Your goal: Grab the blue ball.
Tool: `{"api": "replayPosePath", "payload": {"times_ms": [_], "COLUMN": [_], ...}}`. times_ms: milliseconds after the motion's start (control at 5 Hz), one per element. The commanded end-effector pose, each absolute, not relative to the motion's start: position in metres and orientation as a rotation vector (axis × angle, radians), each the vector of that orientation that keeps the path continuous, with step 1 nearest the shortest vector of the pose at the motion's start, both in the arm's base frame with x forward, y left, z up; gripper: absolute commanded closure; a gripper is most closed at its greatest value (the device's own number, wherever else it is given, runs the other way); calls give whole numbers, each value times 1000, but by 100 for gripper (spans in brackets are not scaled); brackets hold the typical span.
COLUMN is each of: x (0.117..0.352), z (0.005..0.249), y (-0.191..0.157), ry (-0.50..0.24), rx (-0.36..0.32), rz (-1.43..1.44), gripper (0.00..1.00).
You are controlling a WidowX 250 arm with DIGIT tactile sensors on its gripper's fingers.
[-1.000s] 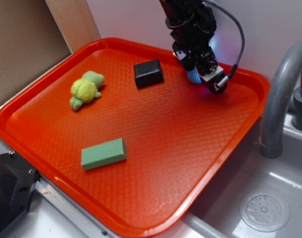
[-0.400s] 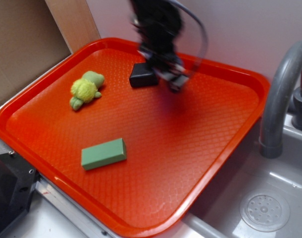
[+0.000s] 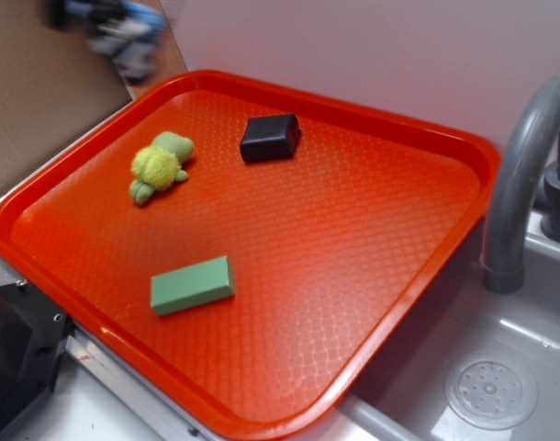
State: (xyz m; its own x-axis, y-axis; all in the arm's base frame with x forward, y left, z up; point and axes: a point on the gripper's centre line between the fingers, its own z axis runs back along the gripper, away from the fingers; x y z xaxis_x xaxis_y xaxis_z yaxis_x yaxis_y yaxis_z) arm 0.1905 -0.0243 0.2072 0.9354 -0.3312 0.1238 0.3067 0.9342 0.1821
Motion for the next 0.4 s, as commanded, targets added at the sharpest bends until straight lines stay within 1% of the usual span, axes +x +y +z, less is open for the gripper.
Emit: {"api": "replayPosePath", "payload": {"times_ms": [0, 200], "x": [184, 187], "z": [236, 228], "y": [-40, -41], "ry": [-41, -22], "rx": [130, 105], "rz": [-46, -19], "gripper": [100, 100]}}
